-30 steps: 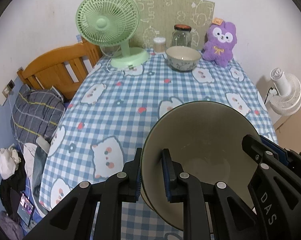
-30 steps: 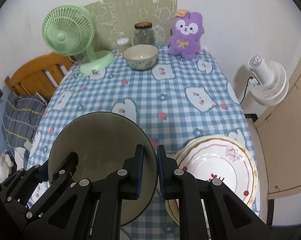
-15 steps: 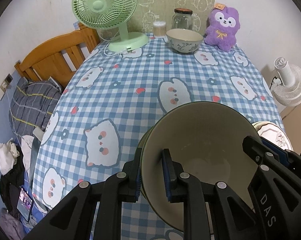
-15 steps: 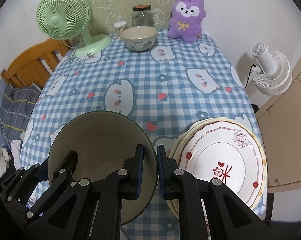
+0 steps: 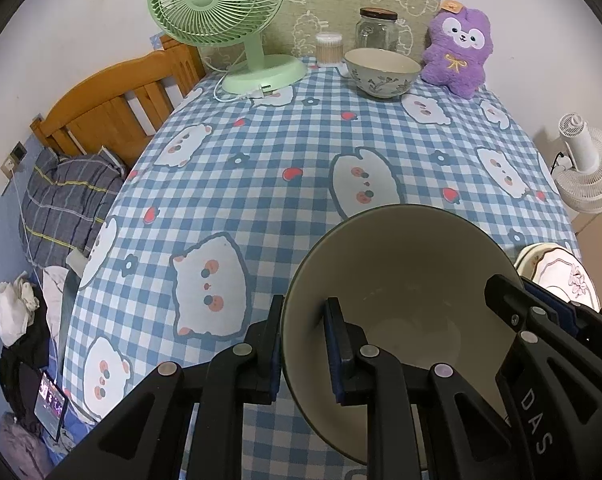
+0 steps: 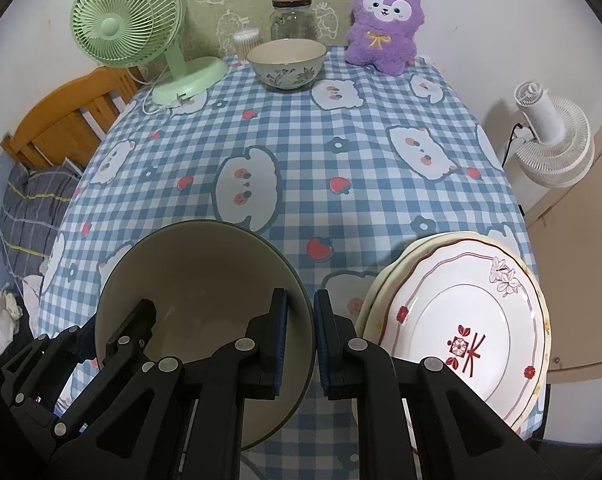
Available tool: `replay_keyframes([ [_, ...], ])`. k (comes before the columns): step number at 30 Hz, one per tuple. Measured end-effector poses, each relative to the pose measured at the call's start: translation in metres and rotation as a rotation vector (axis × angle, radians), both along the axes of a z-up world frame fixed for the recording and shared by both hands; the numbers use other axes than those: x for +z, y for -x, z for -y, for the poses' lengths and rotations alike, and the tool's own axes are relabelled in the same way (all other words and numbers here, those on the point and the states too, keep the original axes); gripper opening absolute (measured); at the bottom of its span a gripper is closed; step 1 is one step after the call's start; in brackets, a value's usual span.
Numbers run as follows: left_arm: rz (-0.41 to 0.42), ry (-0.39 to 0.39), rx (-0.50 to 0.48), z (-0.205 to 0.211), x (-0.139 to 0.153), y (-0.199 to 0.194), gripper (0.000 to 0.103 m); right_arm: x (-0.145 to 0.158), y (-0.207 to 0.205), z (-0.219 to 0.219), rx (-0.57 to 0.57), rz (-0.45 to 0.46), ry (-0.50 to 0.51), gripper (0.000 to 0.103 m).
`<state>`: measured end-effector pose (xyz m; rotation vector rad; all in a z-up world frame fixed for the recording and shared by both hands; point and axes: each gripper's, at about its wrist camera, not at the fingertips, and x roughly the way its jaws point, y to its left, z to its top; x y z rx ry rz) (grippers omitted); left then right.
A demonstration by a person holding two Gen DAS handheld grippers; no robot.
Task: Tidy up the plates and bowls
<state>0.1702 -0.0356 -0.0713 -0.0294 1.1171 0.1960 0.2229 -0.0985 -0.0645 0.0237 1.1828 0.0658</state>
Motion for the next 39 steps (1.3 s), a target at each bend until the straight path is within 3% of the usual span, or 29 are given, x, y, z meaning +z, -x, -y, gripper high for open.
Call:
replay_keyframes([
  [8, -0.048, 0.026, 0.010, -0.008, -0.014, -0.003, 0.017, -0.013, -0.001, -0.006, -0.012, -0.038, 0.006, 0.016],
  [23, -0.059, 0.040, -0.004, -0.008, -0.018, -0.007, 0.017, -0.011, -0.001, -0.006, -0.037, -0.011, 0.014, 0.017],
  [32, -0.017, 0.034, -0.014, -0.005, 0.002, -0.005, 0.040, 0.013, -0.001, -0.005, -0.012, 0.047, 0.015, 0.017],
  [37, 0.015, 0.023, -0.020, -0.003, 0.021, -0.004, 0.042, 0.034, 0.001, -0.002, -0.006, 0.080, 0.002, 0.018],
  [39, 0.033, 0.016, -0.018, -0.003, 0.030, -0.002, 0.042, 0.043, 0.002, 0.000, -0.005, 0.096, -0.006, 0.032],
])
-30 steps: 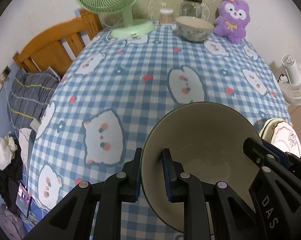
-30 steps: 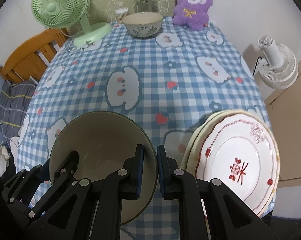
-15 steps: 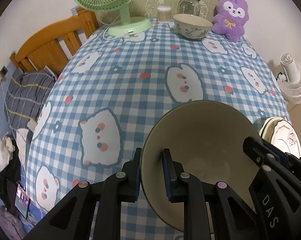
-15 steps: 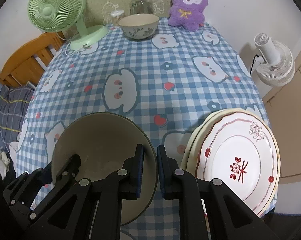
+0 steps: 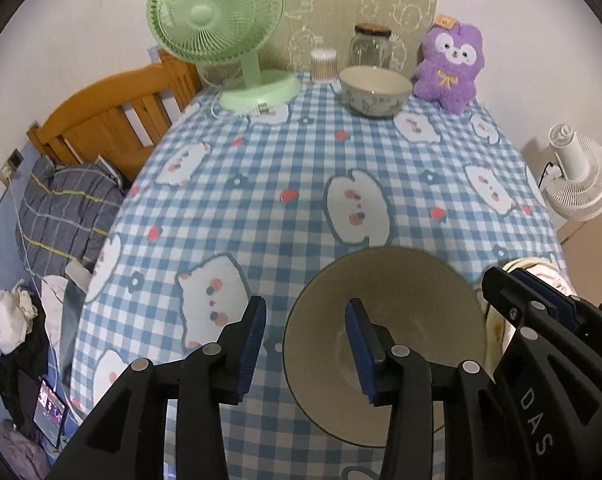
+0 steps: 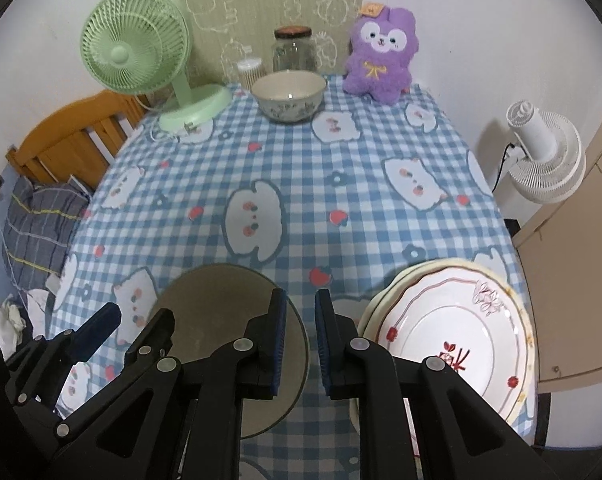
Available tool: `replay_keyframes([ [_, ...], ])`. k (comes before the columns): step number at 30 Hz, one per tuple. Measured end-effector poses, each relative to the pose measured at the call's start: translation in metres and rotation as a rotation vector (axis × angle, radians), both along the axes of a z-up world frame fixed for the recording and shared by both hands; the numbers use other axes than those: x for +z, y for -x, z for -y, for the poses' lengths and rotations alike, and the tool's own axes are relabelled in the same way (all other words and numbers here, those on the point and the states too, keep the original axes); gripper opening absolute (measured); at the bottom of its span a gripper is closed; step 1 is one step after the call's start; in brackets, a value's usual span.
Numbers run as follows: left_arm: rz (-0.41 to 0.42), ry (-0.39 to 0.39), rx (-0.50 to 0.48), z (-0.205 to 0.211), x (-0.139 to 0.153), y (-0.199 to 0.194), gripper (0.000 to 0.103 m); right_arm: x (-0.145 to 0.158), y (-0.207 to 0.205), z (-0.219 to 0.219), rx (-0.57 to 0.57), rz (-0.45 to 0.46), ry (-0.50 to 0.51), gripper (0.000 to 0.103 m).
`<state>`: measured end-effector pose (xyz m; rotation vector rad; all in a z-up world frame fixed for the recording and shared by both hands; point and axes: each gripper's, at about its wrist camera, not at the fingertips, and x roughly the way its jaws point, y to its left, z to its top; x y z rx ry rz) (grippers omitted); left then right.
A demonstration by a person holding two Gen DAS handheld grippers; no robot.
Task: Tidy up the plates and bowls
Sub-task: 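Open both grippers and pull them back from the bowls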
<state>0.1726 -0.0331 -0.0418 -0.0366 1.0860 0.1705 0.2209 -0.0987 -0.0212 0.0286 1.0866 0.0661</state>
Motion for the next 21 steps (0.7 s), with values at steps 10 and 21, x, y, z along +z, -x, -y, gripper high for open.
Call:
replay_keyframes([
  [10, 0.104, -0.016, 0.013, 0.006, 0.051, 0.010, 0.061, 0.057, 0.013, 0.011, 0.022, 0.129, -0.025, 0.076],
  [21, 0.198, -0.035, -0.025, 0.013, 0.105, 0.019, 0.081, 0.110, 0.022, 0.017, 0.017, 0.211, -0.038, 0.089],
])
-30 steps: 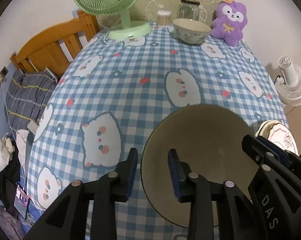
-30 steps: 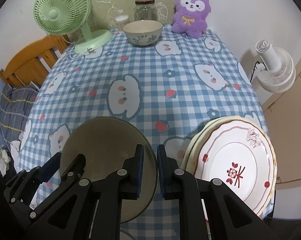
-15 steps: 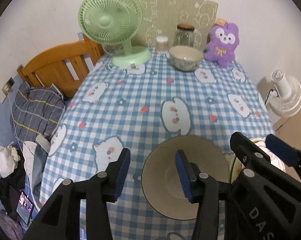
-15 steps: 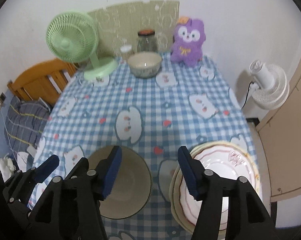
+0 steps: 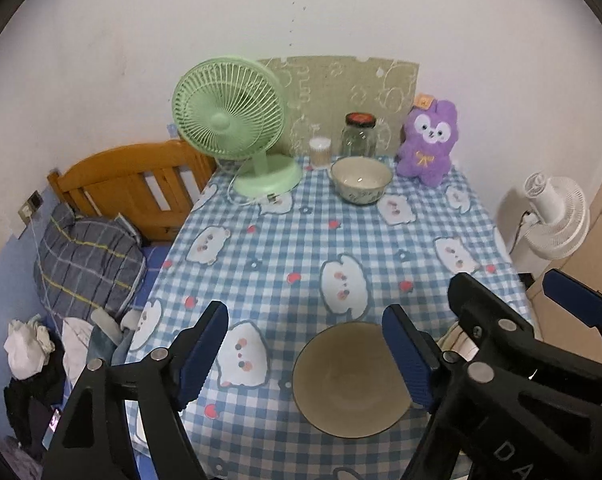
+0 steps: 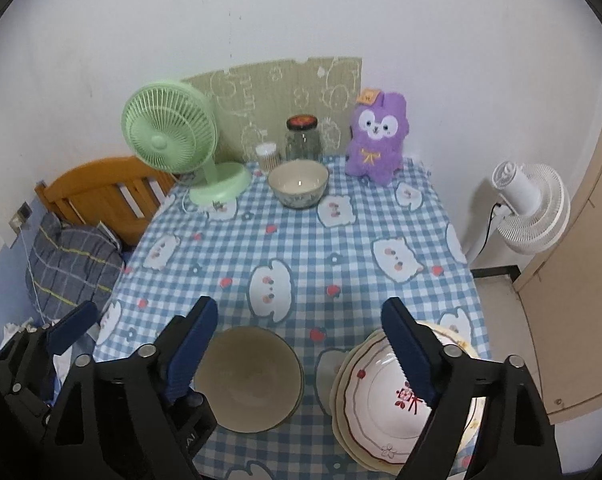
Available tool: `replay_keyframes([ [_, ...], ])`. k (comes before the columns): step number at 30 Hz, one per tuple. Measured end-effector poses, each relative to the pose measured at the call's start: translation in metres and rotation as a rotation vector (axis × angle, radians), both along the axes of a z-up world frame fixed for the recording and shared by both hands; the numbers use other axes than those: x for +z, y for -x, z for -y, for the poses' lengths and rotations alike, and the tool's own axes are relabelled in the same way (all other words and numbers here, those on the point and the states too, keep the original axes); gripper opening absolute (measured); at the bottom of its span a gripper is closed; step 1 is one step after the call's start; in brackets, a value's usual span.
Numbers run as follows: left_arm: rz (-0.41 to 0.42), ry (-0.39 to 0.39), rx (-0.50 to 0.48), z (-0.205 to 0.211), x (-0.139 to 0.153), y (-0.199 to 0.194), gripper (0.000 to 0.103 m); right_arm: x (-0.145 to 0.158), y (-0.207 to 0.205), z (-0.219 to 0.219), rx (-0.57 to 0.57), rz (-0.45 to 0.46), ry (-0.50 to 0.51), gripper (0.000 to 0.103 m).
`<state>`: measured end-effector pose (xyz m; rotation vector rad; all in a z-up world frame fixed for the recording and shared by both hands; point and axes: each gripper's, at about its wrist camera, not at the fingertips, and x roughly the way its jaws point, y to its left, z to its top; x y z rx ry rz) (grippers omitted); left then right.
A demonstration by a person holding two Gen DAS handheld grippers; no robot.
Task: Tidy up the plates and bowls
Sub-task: 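Open both grippers and pull them back from the bowls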
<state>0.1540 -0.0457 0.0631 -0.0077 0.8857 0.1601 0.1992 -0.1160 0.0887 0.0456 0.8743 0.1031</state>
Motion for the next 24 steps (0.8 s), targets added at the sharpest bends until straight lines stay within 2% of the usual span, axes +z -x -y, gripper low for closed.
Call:
replay_keyframes([
  [9, 0.048, 0.020, -0.064, -0.004, 0.035, -0.012, 0.083, 0.041, -0.004, -0.005, -0.072, 0.074, 0.044, 0.089],
  [16, 0.061, 0.024, -0.110, -0.011, 0.050, -0.027, 0.083, 0.054, -0.013, -0.010, -0.125, 0.084, 0.053, 0.089],
  [24, 0.066, 0.041, -0.143, -0.006, 0.055, -0.046, 0.085, 0.060, -0.031, -0.001, -0.168, 0.085, 0.072, 0.089],
])
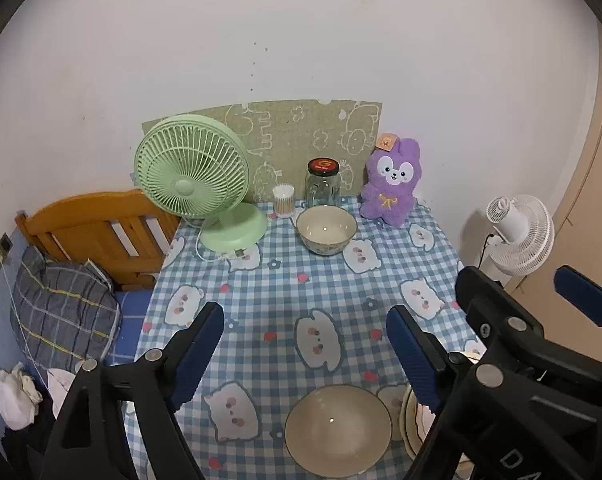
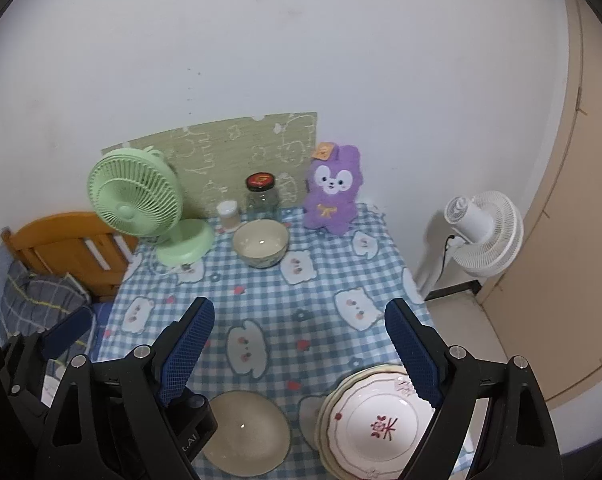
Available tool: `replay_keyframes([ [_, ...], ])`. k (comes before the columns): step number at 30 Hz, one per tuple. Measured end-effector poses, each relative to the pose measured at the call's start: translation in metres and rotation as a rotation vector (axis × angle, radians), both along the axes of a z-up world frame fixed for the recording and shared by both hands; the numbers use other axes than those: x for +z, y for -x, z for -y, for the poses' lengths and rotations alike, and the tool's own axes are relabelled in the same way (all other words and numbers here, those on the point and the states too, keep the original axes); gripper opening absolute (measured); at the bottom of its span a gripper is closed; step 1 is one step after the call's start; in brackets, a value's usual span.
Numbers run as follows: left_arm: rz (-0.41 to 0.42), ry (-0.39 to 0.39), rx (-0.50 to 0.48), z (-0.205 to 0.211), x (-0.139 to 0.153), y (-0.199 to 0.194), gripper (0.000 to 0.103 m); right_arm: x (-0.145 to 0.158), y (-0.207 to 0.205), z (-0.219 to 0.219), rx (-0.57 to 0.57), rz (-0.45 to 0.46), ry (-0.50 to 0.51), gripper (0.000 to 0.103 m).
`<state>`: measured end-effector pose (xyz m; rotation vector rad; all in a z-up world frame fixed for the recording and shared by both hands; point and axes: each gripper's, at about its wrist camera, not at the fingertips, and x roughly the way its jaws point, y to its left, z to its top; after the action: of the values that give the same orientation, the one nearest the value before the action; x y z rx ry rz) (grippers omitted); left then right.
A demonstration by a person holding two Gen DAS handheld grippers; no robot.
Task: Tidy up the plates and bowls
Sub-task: 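Open both grippers and pull them back from the bowls, then move both grippers to the rim of the cream bowl beside the glass jar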
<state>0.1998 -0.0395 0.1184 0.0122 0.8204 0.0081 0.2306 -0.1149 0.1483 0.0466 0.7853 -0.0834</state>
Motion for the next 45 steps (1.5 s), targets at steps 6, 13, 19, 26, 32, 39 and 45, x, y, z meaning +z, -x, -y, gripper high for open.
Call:
replay_keyframes([
  [6, 0.007, -0.011, 0.017, 0.009, -0.001, -0.025, 0.086, -0.004, -0.031, 0.012, 0.031, -0.002, -0.006, 0.089],
  [13, 0.010, 0.001, 0.077, 0.024, -0.003, -0.061, 0.086, -0.006, -0.076, 0.029, 0.096, 0.014, 0.003, 0.089],
  [19, 0.003, 0.024, 0.138, 0.036, -0.013, -0.093, 0.086, -0.016, -0.114, 0.041, 0.162, 0.020, 0.000, 0.089],
  [26, -0.004, 0.033, 0.193, 0.045, -0.026, -0.126, 0.086, -0.030, -0.153, 0.050, 0.210, 0.014, -0.002, 0.089],
  [32, -0.004, 0.015, 0.222, 0.046, -0.039, -0.151, 0.086, -0.048, -0.181, 0.050, 0.237, -0.009, -0.005, 0.089],
  [39, -0.029, 0.005, 0.240, 0.045, -0.055, -0.181, 0.086, -0.067, -0.215, 0.047, 0.249, -0.028, -0.034, 0.089],
  [45, -0.053, 0.005, 0.270, 0.041, -0.075, -0.207, 0.086, -0.089, -0.248, 0.045, 0.260, -0.041, -0.044, 0.089],
])
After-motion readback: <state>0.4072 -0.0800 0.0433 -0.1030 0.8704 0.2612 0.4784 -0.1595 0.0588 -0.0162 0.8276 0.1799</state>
